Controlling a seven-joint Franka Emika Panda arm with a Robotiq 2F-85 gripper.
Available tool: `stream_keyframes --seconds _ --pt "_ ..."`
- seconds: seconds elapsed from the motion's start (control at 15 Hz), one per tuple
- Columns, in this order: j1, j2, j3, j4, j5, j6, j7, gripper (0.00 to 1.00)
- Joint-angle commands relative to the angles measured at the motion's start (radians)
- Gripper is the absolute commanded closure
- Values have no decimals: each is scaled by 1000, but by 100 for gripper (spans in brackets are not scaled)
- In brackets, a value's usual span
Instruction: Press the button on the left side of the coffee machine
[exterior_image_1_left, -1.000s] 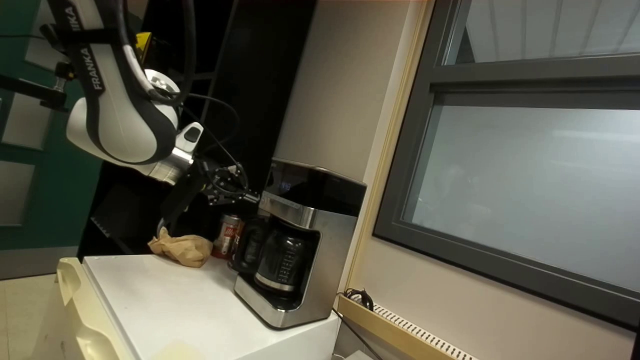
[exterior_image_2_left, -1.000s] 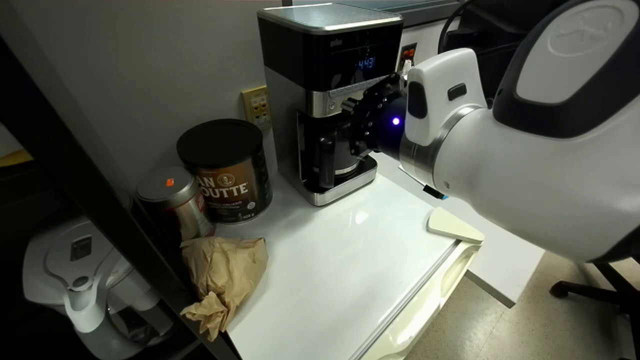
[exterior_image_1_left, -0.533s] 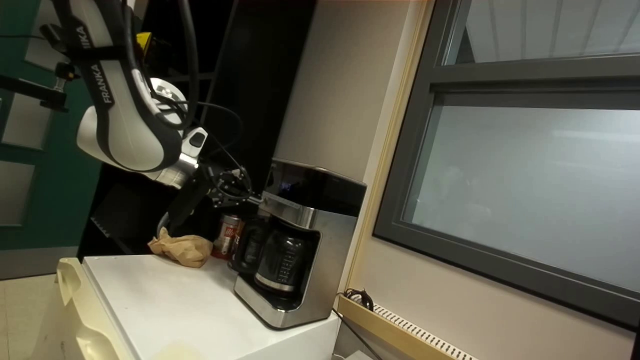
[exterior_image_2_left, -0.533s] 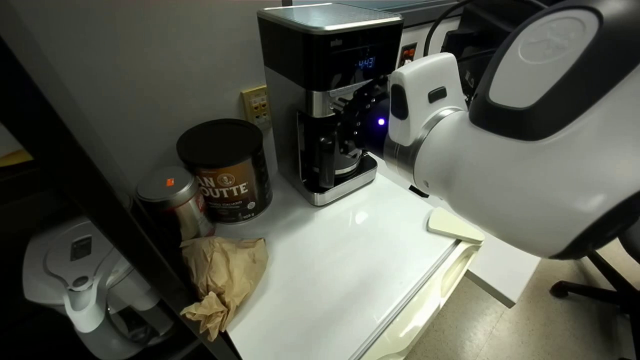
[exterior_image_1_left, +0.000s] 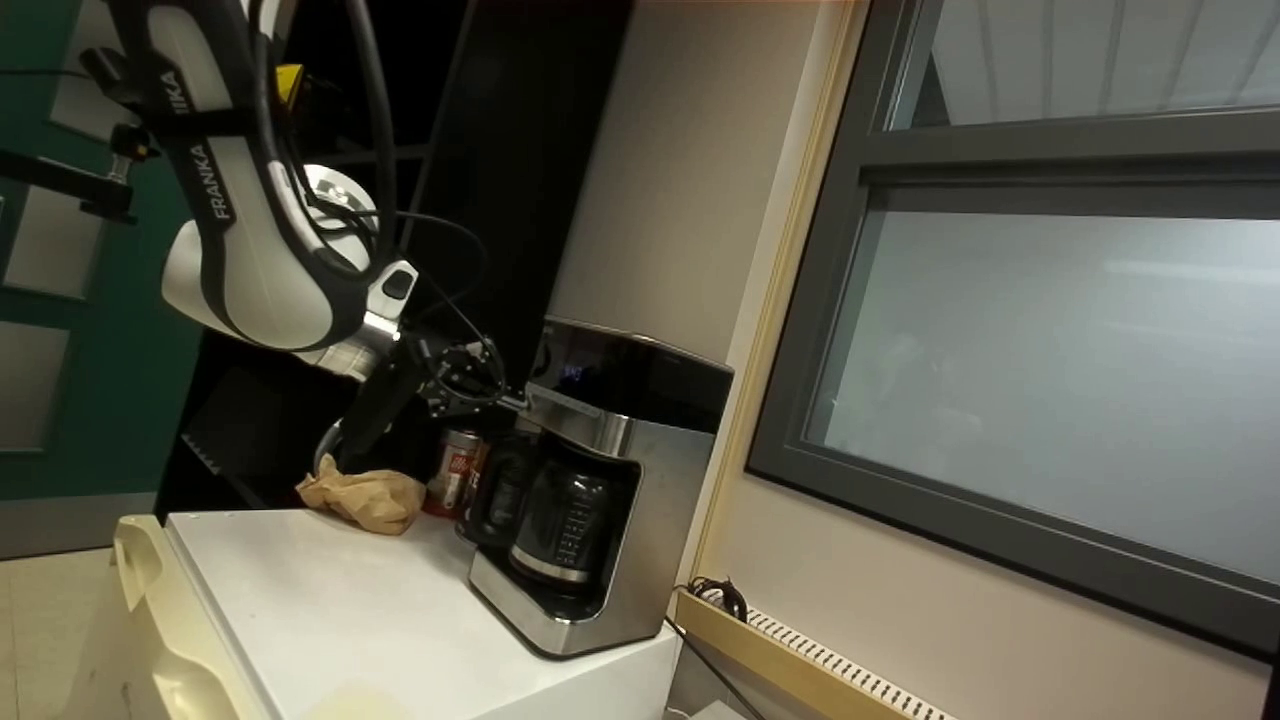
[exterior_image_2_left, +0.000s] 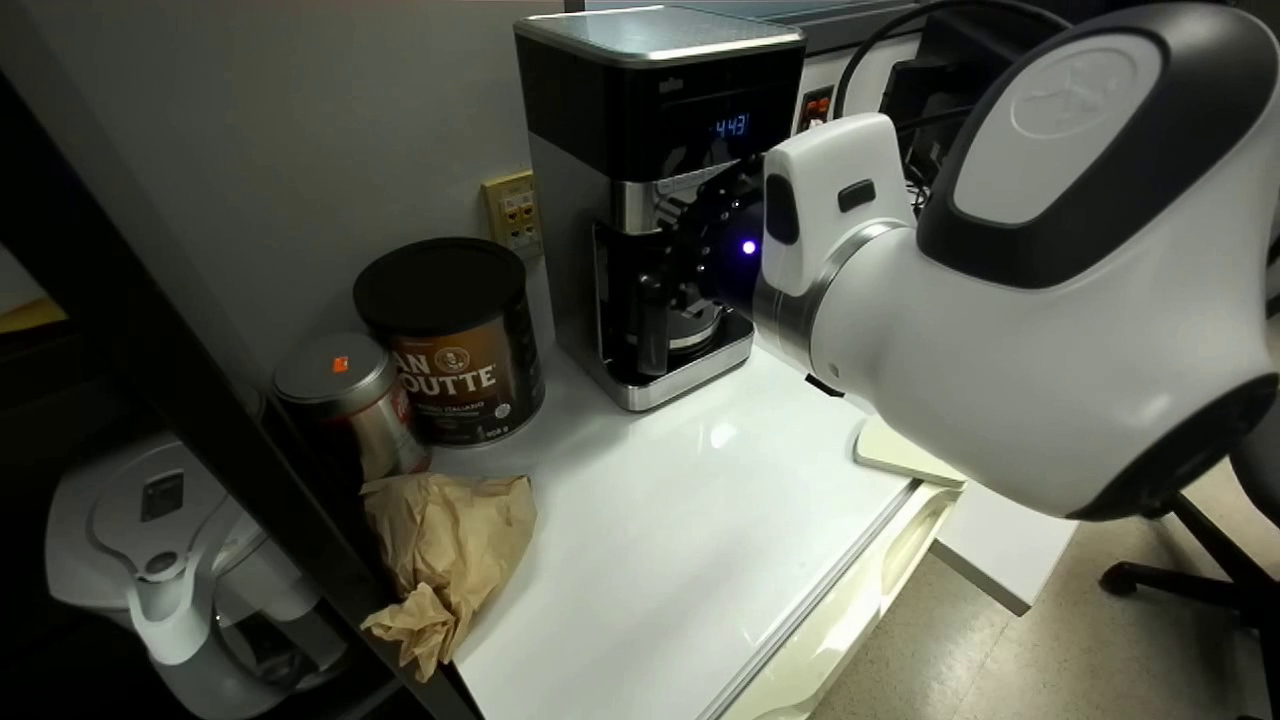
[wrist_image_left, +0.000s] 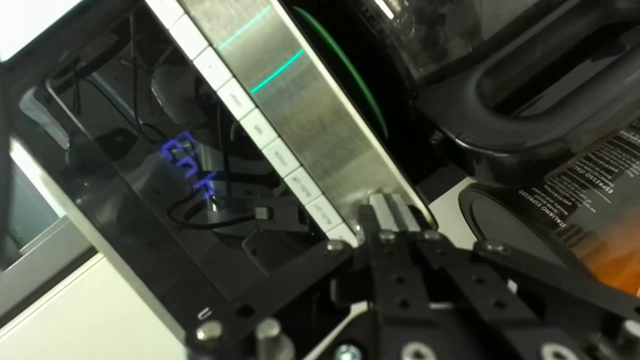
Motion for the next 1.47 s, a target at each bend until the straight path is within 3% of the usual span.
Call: stream_keyframes --seconds 0.0,0.87,1.4 --pt "10 29 -8 49 6 -19 -22 100" --pt "-3 25 -21 56 4 -13 -17 100" --pt "-56 -114 -9 -115 0 89 22 100"
